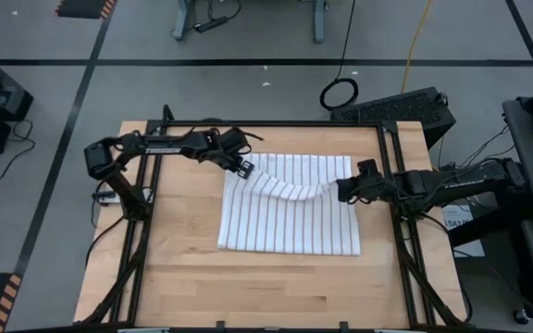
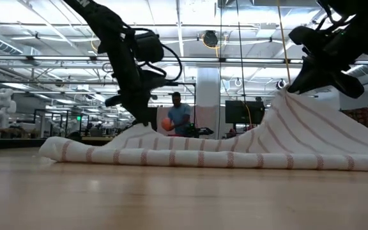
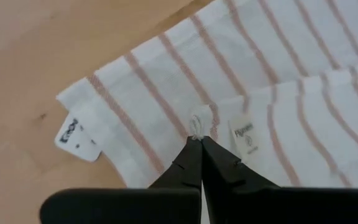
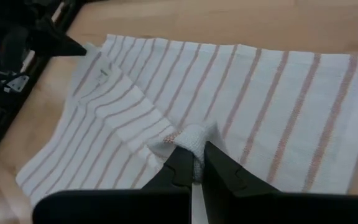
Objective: Roll towel
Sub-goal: Roll the white towel
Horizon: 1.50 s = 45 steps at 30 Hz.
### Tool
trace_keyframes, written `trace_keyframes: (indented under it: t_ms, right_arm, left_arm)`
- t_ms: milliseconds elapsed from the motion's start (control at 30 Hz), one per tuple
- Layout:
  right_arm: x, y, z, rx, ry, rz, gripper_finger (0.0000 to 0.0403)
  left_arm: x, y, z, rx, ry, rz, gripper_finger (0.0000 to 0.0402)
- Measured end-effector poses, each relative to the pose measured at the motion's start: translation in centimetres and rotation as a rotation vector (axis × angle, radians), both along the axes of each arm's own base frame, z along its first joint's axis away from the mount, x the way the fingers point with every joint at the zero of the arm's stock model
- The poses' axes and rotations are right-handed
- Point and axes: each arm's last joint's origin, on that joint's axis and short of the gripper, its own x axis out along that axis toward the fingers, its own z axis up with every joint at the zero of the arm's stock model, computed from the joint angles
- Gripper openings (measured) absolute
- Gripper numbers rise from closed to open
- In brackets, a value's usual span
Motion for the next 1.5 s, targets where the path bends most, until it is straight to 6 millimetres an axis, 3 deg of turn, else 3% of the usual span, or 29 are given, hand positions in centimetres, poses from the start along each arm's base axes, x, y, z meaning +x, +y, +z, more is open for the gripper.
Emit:
trace_keyframes:
  t_ms: [333,633,900,1133,1500]
  right_arm:
    - [0.3,-1.0,0.4,-0.063,-0.034,-0.065,0.0004]
    - [0.0,-2.5,0.3,-0.197,0.065,-0.129,0.0004]
    - [0.4,-3.0,0.4,-0.193,0.057,-0.124,0.0004]
    - [1.0,-2.5,1.0,-0.086,-0.050,0.053,0.0004]
    - [0.1,-1.4,2.4,0.111,-0.216,0.339,0.0004]
  left_arm:
    - [-1.9,-0.8,2.2,0.029,0.050,-0.028,0.0000]
    - [-1.9,0.2,2.5,0.148,0.049,0.020,0.0000]
    - [-1.8,0.2,2.5,0.151,0.045,0.022,0.0000]
    - [-2.1,-1.8,4.1,0.125,-0.007,-0.053,0.0000]
    - [-4.8,-6.8,9.4,0.068,-0.192,-0.242,0.0000]
